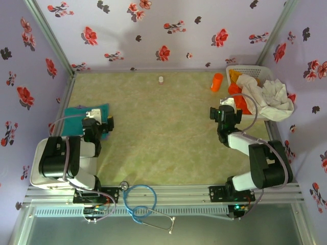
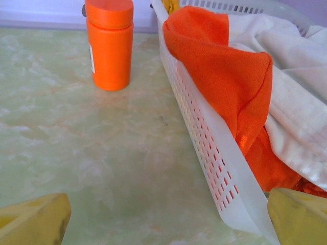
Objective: Fold and stack the t-shirts
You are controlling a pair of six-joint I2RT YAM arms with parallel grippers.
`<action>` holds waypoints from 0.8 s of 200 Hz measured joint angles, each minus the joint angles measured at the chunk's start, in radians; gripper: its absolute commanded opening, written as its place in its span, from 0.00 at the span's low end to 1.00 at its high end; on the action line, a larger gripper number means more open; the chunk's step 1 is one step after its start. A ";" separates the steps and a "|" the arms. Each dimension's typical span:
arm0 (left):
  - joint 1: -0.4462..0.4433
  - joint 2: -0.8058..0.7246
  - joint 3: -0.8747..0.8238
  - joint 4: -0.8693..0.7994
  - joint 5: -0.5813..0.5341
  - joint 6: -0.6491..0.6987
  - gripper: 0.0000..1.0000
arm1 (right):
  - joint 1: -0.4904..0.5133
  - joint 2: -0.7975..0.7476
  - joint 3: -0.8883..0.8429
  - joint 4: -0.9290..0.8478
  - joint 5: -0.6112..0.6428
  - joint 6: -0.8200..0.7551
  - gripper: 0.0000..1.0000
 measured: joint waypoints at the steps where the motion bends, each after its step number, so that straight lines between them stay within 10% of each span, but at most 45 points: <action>1: 0.000 0.000 0.001 0.000 0.000 0.000 1.00 | 0.000 0.000 0.000 0.001 0.000 0.000 1.00; 160: 0.013 0.000 0.066 -0.027 0.029 0.000 1.00 | -0.157 0.068 -0.052 0.255 -0.123 0.085 1.00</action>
